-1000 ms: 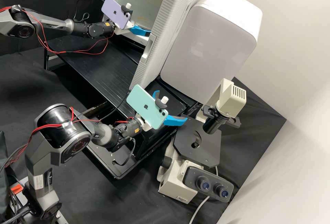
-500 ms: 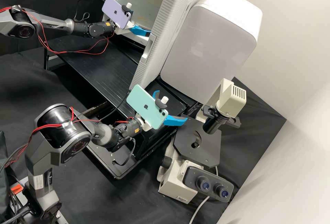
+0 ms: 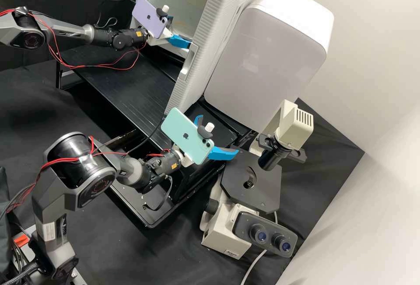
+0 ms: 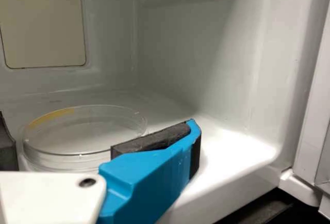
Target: Take the petri dish out of the incubator
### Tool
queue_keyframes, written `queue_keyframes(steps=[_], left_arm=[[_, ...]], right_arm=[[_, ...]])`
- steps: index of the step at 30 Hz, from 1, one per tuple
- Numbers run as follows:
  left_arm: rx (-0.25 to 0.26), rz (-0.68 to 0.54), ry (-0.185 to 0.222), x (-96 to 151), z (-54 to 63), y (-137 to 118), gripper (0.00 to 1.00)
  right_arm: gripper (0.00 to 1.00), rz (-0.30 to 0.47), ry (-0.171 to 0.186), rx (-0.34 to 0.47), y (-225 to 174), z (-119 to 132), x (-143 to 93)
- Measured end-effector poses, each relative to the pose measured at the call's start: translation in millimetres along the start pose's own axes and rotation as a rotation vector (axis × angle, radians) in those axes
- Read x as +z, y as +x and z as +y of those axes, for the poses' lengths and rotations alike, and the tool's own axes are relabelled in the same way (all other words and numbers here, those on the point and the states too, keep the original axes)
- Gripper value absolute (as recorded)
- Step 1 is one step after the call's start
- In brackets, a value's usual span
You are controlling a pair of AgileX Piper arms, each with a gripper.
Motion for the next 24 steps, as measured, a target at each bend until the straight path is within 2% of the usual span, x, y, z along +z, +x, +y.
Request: queue_keyframes(steps=[4, 7, 10, 15, 24], left_arm=[[-0.003, 0.000, 0.003, 0.5, -2.1, 0.6, 0.00], [-0.003, 0.009, 0.020, -0.4, -2.3, 0.9, 0.00], [-0.003, 0.016, 0.012, 1.0, -2.2, 0.8, 0.00], [-0.006, 0.027, 0.026, -0.2, -3.1, 1.2, 0.00], [-0.006, 0.051, 0.024, -1.4, -3.0, 1.1, 0.00]], right_arm=[[1.00, 0.000, 0.000, 0.000, 0.0, 0.0, 0.0], [1.00, 0.000, 0.000, 0.000, 0.0, 0.0, 0.0], [1.00, 0.000, 0.000, 0.000, 0.0, 0.0, 0.0], [1.00, 0.000, 0.000, 0.000, 0.0, 0.0, 0.0], [1.00, 0.000, 0.000, 0.000, 0.0, 0.0, 0.0]])
